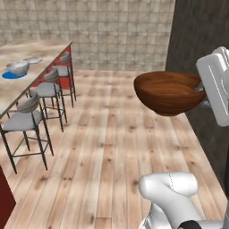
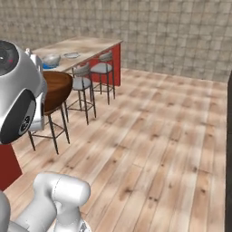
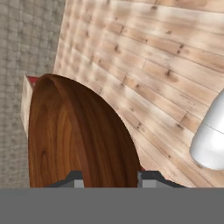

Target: Move the bowls from the cabinet to the plates on the dining table.

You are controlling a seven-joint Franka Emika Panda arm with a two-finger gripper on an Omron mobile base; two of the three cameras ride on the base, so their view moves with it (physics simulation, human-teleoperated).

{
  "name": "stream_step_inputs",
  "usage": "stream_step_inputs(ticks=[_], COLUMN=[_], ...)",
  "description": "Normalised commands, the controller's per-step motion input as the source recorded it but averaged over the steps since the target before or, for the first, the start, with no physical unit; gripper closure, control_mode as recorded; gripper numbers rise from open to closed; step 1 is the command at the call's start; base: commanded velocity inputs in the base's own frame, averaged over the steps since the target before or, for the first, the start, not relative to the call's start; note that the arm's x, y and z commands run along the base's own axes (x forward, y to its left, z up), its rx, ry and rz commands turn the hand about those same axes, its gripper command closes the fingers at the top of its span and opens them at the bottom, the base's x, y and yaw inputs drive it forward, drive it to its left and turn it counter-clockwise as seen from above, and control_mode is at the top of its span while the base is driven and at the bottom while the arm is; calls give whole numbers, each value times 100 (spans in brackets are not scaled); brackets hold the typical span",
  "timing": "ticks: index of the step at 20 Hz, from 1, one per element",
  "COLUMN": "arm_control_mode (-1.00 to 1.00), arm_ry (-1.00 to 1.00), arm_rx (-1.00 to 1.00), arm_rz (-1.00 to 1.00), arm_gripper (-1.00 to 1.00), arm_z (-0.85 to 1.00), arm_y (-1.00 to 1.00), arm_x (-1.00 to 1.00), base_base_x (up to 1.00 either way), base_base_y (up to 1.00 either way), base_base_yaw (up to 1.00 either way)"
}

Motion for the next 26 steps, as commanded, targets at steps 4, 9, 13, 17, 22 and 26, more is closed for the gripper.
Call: stream_step_inputs(ticks=[4, 9, 13, 17, 22, 26], arm_control_mode=[100, 100, 100, 100, 100, 100], arm_ry=[0, 0, 0, 0, 0, 0], arm_rx=[0, 0, 0, 0, 0, 0], arm_rz=[0, 0, 0, 0, 0, 0], arm_gripper=[100, 100, 100, 100, 100, 100], arm_z=[0, 0, 0, 0, 0, 0], arm_y=[0, 0, 0, 0, 0, 0], arm_x=[0, 0, 0, 0, 0, 0], base_base_x=[100, 100, 100, 100, 100, 100], base_base_y=[-61, -52, -33, -22, -27, -32], base_base_yaw=[22, 26, 30, 32, 41, 52])
